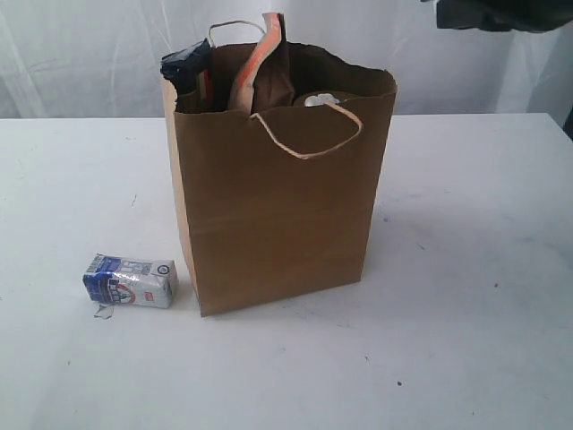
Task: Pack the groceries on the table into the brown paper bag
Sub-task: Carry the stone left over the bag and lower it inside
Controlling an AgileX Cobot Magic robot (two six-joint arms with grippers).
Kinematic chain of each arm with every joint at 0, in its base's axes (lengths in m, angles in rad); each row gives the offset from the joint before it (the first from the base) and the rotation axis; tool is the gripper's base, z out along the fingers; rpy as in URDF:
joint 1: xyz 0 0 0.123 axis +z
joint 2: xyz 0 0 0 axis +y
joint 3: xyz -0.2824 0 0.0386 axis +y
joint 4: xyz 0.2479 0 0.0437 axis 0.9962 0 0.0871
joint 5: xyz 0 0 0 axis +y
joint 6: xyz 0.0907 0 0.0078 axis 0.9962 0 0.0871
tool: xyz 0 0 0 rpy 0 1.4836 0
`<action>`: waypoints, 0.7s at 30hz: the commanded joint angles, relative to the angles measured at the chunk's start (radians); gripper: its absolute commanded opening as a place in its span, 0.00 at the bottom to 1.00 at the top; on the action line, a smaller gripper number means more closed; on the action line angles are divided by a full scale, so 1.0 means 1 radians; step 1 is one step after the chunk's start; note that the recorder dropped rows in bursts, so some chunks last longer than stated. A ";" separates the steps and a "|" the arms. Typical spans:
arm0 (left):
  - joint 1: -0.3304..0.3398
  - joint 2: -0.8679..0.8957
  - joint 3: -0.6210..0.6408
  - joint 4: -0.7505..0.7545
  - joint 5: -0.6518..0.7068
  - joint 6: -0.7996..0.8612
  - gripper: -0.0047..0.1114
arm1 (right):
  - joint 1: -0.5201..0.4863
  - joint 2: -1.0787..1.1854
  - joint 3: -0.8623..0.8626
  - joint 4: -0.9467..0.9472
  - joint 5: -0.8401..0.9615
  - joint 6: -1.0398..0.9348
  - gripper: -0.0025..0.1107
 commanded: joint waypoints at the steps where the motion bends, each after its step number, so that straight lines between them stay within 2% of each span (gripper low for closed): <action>1: 0.002 -0.007 0.005 -0.003 -0.001 -0.006 0.04 | 0.059 0.055 -0.054 0.003 0.022 -0.034 0.02; 7: 0.002 -0.007 0.005 -0.003 -0.001 -0.006 0.04 | 0.131 0.156 -0.131 0.003 0.035 -0.083 0.02; 18: 0.002 -0.007 0.005 -0.003 -0.001 -0.006 0.04 | 0.172 0.316 -0.238 0.007 0.044 -0.119 0.02; 21: 0.002 -0.007 0.005 -0.003 -0.001 -0.006 0.04 | 0.186 0.335 -0.255 0.004 0.038 -0.121 0.05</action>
